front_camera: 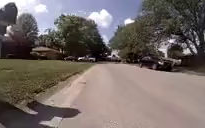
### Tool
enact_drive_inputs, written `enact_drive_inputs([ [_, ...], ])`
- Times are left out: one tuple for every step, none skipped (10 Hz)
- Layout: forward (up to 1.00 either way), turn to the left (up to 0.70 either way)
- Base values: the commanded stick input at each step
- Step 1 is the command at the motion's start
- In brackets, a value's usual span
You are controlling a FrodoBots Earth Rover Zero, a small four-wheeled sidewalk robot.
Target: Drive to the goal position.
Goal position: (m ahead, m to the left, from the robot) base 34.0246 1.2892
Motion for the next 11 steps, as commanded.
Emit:
enact_drive_inputs([
  [1.0, 0.0],
  [1.0, 0.0],
  [1.0, 0.0],
  [1.0, 0.0],
  [1.0, 0.0],
  [1.0, 0.0],
  [1.0, 0.0],
  [1.0, 0.0],
  [1.0, 0.0],
  [1.0, 0.0],
  [1.0, 0.0],
])
